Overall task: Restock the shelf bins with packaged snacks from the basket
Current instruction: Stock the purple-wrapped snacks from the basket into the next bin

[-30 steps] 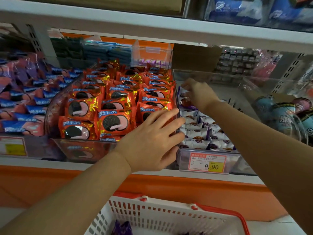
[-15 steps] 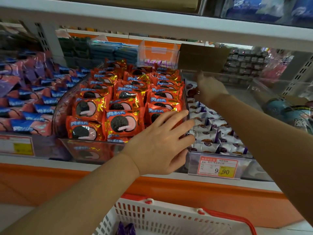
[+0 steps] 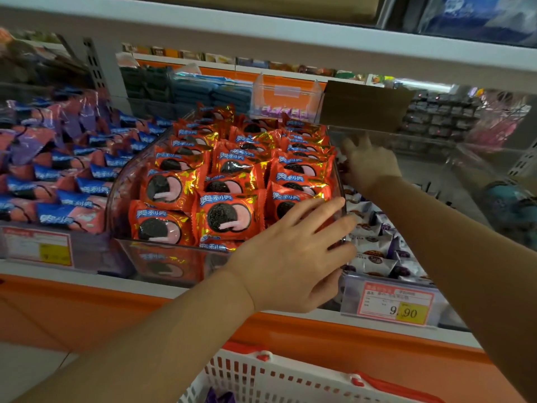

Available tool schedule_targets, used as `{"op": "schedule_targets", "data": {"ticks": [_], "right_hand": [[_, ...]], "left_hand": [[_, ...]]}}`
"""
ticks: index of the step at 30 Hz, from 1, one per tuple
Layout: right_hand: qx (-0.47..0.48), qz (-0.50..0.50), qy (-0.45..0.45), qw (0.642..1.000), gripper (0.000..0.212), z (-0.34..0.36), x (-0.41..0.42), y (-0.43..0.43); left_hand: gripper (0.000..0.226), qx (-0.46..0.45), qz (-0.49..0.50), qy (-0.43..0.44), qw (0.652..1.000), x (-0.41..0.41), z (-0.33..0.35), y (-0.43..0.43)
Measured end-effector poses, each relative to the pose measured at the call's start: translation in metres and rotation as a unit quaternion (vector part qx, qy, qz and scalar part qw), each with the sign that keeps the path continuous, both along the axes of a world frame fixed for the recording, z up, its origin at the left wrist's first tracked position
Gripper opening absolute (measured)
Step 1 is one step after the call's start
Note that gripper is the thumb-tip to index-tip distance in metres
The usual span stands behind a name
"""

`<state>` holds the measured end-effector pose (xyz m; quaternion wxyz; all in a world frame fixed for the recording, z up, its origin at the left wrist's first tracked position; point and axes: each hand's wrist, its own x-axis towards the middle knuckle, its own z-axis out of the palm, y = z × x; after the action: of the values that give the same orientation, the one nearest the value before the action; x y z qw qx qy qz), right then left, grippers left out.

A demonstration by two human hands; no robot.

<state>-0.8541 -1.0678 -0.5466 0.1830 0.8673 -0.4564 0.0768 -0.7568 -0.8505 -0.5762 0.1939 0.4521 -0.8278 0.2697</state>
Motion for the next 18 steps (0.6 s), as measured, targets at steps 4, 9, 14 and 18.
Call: {"op": "schedule_targets", "data": {"ticks": [4,9,14,18], "right_hand": [[0.062,0.002,-0.004,0.998,0.058,-0.007,0.001,-0.006],[0.032,0.028,-0.060,0.997,0.048,-0.004,-0.003,-0.006],[0.092,0.058,-0.099,0.989,0.051,-0.010,-0.011,-0.012],[0.139,0.075,-0.105,0.982,0.057,-0.009,-0.021,-0.008]], "left_hand": [[0.026,0.001,0.002,-0.001,1.000,-0.001,0.001,0.001],[0.025,-0.005,-0.005,0.002,1.000,-0.001,0.000,0.000],[0.025,-0.006,-0.007,0.001,1.000,0.000,0.000,-0.001],[0.025,-0.009,-0.005,-0.002,1.000,0.000,0.000,-0.001]]}}
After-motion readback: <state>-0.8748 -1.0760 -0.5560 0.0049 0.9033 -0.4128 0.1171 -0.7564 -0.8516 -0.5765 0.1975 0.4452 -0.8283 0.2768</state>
